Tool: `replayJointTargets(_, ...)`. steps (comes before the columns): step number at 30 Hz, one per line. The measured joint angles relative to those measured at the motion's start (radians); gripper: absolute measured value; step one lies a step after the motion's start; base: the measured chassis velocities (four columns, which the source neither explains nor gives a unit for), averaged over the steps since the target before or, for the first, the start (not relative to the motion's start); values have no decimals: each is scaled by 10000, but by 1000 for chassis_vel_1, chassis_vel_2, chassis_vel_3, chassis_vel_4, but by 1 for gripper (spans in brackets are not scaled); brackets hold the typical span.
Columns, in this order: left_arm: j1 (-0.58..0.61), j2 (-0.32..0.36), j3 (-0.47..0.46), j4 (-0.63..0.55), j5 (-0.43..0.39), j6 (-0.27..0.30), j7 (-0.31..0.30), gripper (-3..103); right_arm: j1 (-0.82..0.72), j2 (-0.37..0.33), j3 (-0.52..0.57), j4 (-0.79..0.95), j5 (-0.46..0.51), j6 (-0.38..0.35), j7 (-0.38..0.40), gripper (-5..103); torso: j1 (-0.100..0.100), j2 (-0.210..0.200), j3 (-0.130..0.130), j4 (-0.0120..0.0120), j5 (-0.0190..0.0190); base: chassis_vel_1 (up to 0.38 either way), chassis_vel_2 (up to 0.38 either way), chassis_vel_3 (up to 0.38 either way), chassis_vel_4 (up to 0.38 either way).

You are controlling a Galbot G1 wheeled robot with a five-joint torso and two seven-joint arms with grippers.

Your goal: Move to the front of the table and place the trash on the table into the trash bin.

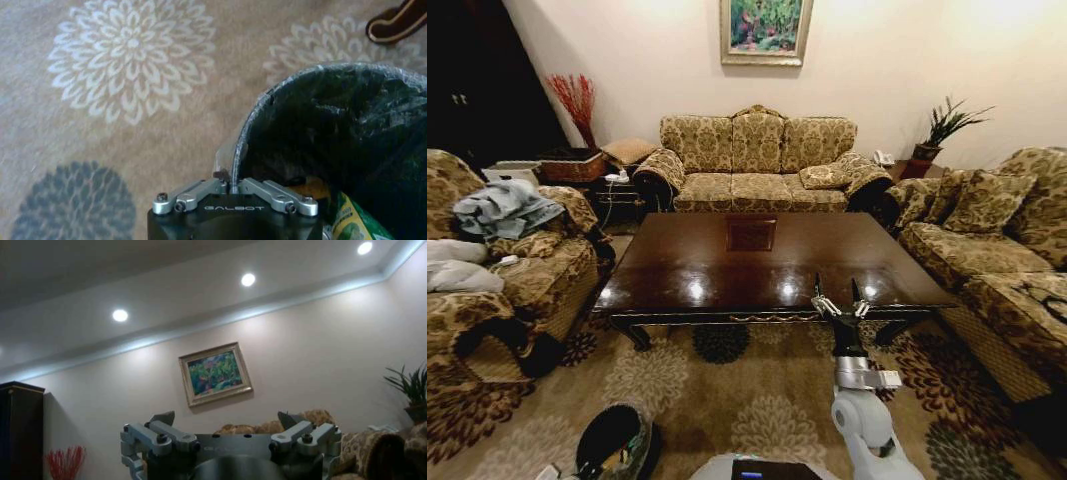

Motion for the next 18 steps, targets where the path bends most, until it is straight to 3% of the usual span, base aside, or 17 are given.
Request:
replayJointTargets(2, -12, -4, 2, 28, 8, -22, -31, 0, -3, -4, 8, 0, 5, 4, -12, 100, 0, 0, 0, 0, 0, -138, -119, 143, 177)
replayJointTargets(5, -291, -12, 36, 517, 56, -388, -638, 0, -8, -21, 83, -2, 91, 13, -69, 100, -1, 0, -1, -3, 0, -46, -60, 46, 36)
replayJointTargets(10, -396, 27, 17, 756, 15, -303, -787, -3, -7, -16, 159, -3, 144, 13, -78, 100, 0, 0, -1, 0, -9, 0, 0, 0, 0)
replayJointTargets(13, -400, 64, 4, 933, 92, -163, -599, 13, -29, 18, 219, -50, 186, 14, -83, 100, -1, 1, -1, 5, 10, 38, 35, -25, -18)
replayJointTargets(16, -398, 47, 15, 952, 171, -95, -498, 18, -42, 35, 223, -64, 193, 16, -83, 100, -1, 1, -1, 1, -2, 0, 0, 0, 0)
replayJointTargets(18, -373, 24, 14, 950, 280, 31, -482, 30, -42, 41, 222, -66, 203, 17, -81, 100, -1, 1, -1, -2, 2, 0, 0, 0, 0)
